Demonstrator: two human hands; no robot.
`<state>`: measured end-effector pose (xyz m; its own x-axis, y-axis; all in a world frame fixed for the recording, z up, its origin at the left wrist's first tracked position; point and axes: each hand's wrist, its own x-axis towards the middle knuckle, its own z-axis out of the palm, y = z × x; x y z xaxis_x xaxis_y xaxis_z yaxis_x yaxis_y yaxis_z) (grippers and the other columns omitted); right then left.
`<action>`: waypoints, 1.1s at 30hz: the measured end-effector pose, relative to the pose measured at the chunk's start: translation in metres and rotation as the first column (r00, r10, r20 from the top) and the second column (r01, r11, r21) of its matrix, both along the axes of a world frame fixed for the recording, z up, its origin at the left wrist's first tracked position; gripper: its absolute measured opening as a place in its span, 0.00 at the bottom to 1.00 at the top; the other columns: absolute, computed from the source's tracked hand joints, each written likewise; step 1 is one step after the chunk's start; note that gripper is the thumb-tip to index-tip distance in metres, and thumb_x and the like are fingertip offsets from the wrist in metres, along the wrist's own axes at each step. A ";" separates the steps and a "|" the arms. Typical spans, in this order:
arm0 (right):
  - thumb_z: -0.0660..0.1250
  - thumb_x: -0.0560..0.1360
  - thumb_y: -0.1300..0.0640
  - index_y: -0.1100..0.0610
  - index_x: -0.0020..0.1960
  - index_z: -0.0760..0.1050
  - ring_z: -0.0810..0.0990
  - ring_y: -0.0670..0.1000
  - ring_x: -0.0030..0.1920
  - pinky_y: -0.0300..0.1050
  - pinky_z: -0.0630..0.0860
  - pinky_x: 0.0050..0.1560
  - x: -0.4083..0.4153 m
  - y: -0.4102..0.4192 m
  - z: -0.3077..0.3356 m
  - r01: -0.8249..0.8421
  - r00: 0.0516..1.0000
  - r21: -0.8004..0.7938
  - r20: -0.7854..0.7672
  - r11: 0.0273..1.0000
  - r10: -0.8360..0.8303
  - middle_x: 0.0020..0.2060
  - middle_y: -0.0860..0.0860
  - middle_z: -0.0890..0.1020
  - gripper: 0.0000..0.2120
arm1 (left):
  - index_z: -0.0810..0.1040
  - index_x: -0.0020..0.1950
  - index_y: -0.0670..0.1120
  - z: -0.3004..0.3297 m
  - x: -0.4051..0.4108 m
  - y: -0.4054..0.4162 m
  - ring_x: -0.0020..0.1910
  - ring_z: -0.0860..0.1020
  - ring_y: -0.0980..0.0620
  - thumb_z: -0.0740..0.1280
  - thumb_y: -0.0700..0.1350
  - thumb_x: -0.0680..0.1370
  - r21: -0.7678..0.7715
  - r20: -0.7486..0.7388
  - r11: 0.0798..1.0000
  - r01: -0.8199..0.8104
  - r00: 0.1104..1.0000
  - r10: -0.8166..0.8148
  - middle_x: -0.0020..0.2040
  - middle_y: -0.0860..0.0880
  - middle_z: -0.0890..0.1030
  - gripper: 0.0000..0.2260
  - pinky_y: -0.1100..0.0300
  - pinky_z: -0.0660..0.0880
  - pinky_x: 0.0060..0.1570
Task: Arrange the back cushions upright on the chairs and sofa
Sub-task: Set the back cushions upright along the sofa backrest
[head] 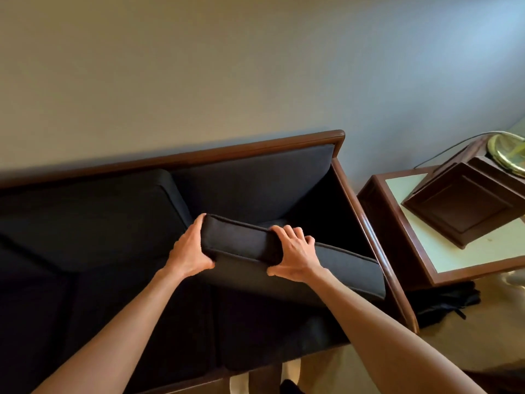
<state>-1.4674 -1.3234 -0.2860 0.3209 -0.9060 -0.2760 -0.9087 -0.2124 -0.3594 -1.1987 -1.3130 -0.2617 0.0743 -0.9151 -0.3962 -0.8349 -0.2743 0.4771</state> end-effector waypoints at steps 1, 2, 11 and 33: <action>0.72 0.63 0.38 0.46 0.76 0.53 0.61 0.55 0.72 0.63 0.58 0.72 0.003 0.001 -0.008 -0.008 1.000 0.017 0.001 1.000 0.008 0.71 0.47 0.64 0.48 | 0.44 0.79 0.56 -0.004 0.003 0.002 0.74 0.63 0.39 0.80 0.43 0.62 0.033 0.024 0.999 -0.012 1.000 0.012 0.79 0.46 0.56 0.58 0.42 0.70 0.66; 0.71 0.66 0.38 0.46 0.78 0.49 0.57 0.55 0.75 0.64 0.52 0.75 0.006 0.003 -0.016 -0.026 1.000 0.036 -0.016 0.999 0.026 0.74 0.48 0.61 0.48 | 0.43 0.79 0.57 -0.006 0.003 0.004 0.75 0.60 0.37 0.80 0.44 0.63 0.076 0.064 0.997 -0.009 0.998 0.004 0.80 0.44 0.50 0.58 0.40 0.70 0.66; 0.74 0.68 0.43 0.46 0.79 0.32 0.49 0.61 0.78 0.57 0.46 0.77 -0.020 0.018 -0.042 -0.147 0.961 -0.012 -0.237 0.989 0.140 0.79 0.58 0.49 0.58 | 0.44 0.79 0.53 -0.038 -0.061 0.004 0.77 0.35 0.35 0.76 0.40 0.68 0.203 0.332 0.963 0.178 0.913 -0.239 0.79 0.44 0.36 0.51 0.22 0.48 0.66; 0.77 0.60 0.47 0.53 0.77 0.53 0.67 0.58 0.67 0.60 0.67 0.66 -0.058 -0.192 -0.025 -0.309 0.889 0.007 -0.353 0.951 0.291 0.68 0.53 0.67 0.53 | 0.61 0.74 0.54 -0.042 -0.063 -0.142 0.67 0.68 0.50 0.72 0.46 0.66 0.005 0.496 0.972 0.234 0.844 -0.206 0.68 0.54 0.72 0.38 0.43 0.64 0.59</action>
<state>-1.5250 -1.5154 -0.3112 0.4716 -0.7967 -0.3779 -0.8639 -0.5034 -0.0166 -1.2618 -1.4548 -0.3035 0.0398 -0.9491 -0.3123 -0.9991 -0.0416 -0.0010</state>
